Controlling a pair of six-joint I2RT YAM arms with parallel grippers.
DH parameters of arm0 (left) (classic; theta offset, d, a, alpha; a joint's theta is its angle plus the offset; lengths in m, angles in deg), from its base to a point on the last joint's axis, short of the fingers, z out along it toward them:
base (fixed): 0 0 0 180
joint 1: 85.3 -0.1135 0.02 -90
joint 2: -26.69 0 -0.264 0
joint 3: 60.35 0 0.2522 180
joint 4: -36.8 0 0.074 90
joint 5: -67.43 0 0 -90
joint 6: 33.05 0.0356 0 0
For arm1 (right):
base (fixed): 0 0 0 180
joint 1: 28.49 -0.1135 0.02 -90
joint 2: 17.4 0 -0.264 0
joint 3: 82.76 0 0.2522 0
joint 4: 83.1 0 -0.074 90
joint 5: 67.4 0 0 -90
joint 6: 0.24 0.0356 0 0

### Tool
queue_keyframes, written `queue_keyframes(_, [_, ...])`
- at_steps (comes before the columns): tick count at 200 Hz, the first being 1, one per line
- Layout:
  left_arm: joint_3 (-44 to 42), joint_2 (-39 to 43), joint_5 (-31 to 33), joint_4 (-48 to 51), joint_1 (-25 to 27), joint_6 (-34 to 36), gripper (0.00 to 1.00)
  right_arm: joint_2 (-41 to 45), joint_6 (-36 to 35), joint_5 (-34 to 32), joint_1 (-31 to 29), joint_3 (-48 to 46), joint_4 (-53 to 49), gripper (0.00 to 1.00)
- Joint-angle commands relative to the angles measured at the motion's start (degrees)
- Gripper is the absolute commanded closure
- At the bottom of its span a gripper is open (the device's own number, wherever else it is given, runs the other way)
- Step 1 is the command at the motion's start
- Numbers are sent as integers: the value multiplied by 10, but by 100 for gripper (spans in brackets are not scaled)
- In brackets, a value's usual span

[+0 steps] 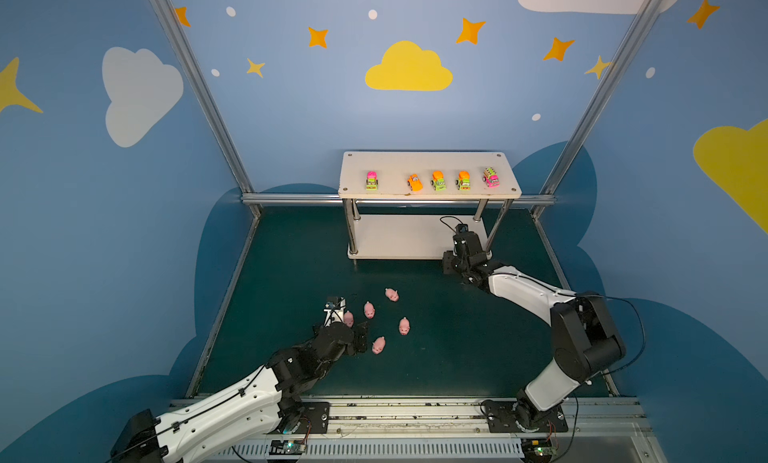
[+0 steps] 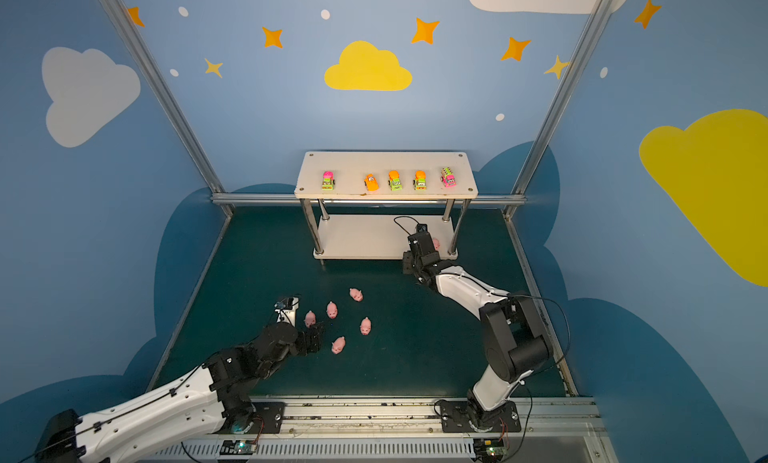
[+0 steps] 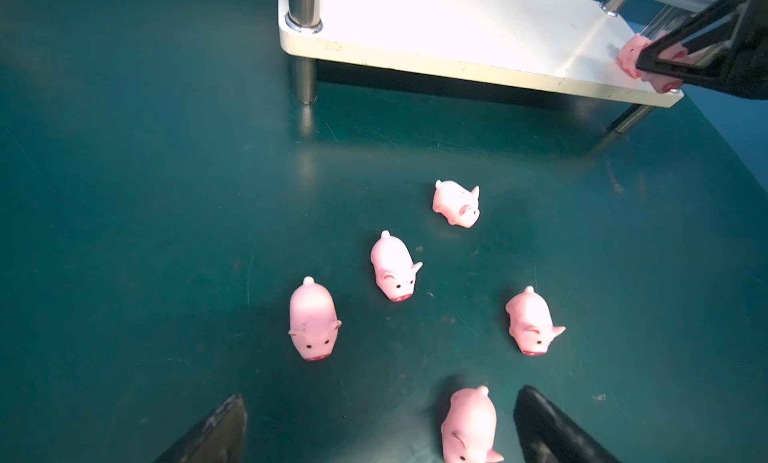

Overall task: Place and organize the plastic toys onto the shelf
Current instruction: 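Lift the pink pig with the right gripper and carry it toward the lower shelf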

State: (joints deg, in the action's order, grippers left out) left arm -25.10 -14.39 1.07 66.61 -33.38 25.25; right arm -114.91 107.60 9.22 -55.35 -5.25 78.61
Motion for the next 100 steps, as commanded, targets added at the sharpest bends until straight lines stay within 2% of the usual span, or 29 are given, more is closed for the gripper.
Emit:
queue_keyframes(1, [19,2,10,-1,-6,19,0,-29,-24,13,10,39,-21,69])
queue_keyframes(55, [26,-6,11,-7,-25,36,0,-94,-49,9,34,104,-34,69])
queue_keyframes(100, [39,-38,-17,-25,-50,54,0,-134,-57,14,51,143,-43,68])
